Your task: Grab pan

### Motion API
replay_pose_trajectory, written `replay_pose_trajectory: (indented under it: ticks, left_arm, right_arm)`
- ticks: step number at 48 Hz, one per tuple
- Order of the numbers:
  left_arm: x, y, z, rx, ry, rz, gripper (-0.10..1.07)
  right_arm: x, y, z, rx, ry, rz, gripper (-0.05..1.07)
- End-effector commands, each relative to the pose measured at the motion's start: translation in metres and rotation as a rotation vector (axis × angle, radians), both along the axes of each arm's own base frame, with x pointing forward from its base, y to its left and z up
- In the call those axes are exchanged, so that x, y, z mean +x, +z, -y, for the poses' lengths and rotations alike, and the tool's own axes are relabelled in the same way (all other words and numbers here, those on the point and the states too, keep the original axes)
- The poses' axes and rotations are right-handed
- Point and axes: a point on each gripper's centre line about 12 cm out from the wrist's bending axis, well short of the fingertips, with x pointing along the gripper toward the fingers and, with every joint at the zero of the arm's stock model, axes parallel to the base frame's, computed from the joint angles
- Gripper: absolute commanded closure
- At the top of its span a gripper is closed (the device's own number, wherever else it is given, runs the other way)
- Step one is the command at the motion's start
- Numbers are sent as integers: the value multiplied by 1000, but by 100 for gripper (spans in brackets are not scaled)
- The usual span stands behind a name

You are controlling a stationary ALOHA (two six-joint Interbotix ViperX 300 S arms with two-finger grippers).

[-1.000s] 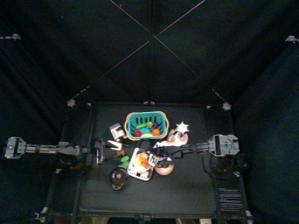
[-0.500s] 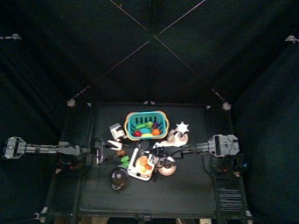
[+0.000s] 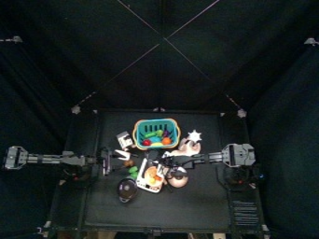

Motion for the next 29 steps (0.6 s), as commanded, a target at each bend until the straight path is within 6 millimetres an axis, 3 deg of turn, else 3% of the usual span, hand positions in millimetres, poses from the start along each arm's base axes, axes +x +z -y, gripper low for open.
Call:
replay_pose_trajectory:
  ticks: [1,29]
  left_arm:
    - [2,5,0,-1,1,14,8]
    - [2,5,-1,-15,10,16,8]
  right_arm:
    - [3,32,1,-8,0,78,72]
    - [2,66,3,-17,0,152,76]
